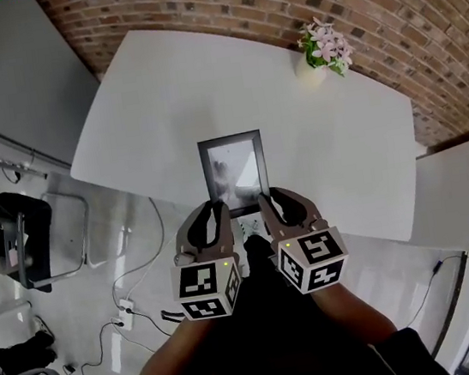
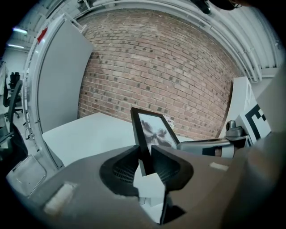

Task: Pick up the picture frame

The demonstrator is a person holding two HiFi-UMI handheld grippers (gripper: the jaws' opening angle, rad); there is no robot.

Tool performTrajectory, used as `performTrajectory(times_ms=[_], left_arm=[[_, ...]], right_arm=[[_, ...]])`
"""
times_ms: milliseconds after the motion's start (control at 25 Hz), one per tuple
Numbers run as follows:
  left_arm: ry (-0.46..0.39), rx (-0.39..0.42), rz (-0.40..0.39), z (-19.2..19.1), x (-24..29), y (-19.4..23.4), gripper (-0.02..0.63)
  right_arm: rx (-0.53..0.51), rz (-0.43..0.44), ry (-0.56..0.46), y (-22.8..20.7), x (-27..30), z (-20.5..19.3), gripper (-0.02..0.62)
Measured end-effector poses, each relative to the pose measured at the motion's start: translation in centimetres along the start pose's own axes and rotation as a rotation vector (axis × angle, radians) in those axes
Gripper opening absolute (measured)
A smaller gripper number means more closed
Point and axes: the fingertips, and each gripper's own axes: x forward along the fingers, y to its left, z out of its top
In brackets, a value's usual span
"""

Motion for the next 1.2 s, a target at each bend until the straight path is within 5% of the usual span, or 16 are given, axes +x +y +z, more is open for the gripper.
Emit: performTrajectory(times_ms=[480,1200], left_arm=[[-0.024,-0.01,-0.011,-1.0,-3.2,-3.8,0.083],[-0.06,0.03,0.162,-4.1,-6.9,-13.5,0.083]], right_arm=[[-0.029,-0.01,-0.024,0.0,-5.3,-0.6,0.077],[-0.031,0.165,-0.038,-4.3,-13.5,-3.5,0.077]])
